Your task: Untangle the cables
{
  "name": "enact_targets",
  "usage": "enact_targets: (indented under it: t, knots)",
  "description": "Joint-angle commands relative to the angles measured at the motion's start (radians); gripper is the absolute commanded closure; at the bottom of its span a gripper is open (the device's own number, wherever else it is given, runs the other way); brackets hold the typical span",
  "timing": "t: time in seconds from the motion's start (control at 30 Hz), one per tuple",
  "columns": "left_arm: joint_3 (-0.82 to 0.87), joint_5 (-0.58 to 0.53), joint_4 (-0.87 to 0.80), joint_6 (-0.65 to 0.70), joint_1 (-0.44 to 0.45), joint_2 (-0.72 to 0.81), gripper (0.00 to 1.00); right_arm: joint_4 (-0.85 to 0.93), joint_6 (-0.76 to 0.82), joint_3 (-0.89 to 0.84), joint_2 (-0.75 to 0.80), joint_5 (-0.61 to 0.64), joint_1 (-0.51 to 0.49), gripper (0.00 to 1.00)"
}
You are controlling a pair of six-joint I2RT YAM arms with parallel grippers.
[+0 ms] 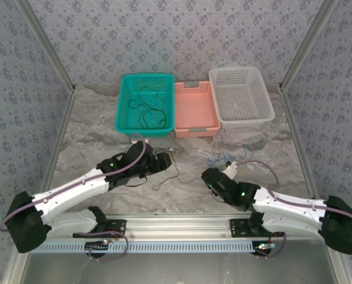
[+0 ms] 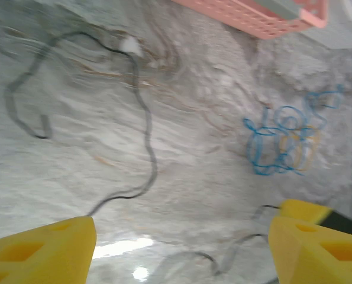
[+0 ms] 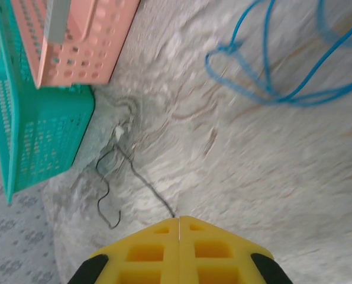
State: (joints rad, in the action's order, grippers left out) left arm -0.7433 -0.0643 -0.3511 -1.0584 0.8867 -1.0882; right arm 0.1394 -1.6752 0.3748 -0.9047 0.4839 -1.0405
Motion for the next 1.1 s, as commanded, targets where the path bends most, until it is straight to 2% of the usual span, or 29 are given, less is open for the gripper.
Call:
enact_targets:
  t: [0.0, 0.1, 0.2, 0.37, 0.6, 0.8, 0.87, 0.97, 1.07]
  knots:
    - [-0.007, -0.143, -0.195, 0.034, 0.005, 0.01, 0.26, 0.214, 0.084, -0.005, 0.067, 0.076, 0.043, 1.0]
    - [0.005, -0.18, -0.24, 0.046, 0.001, -0.048, 0.31, 0.265, 0.137, 0.009, 0.11, 0.078, 0.068, 1.0]
    - [-0.011, -0.166, -0.219, 0.077, -0.01, -0.161, 0.35, 0.29, 0.182, 0.03, 0.125, 0.077, 0.089, 1.0]
    - [-0.07, -0.216, -0.208, 0.11, -0.021, -0.322, 0.35, 0.318, 0.253, 0.089, 0.124, 0.077, 0.102, 1.0]
    - [-0.072, -0.192, -0.057, 0.131, -0.076, -0.419, 0.38, 0.35, 0.351, 0.179, 0.122, 0.081, 0.11, 1.0]
    - [-0.136, -0.181, -0.02, 0.146, -0.098, -0.495, 0.39, 0.356, 0.377, 0.2, 0.124, 0.076, 0.115, 1.0]
    - [-0.166, -0.174, -0.031, 0.156, -0.099, -0.531, 0.46, 0.359, 0.382, 0.203, 0.13, 0.074, 0.116, 1.0]
    - [-0.188, -0.174, -0.055, 0.152, -0.102, -0.576, 0.64, 0.362, 0.392, 0.206, 0.144, 0.069, 0.124, 1.0]
    - [-0.176, -0.164, -0.046, 0.141, -0.105, -0.6, 0.69, 0.371, 0.405, 0.212, 0.153, 0.064, 0.134, 1.0]
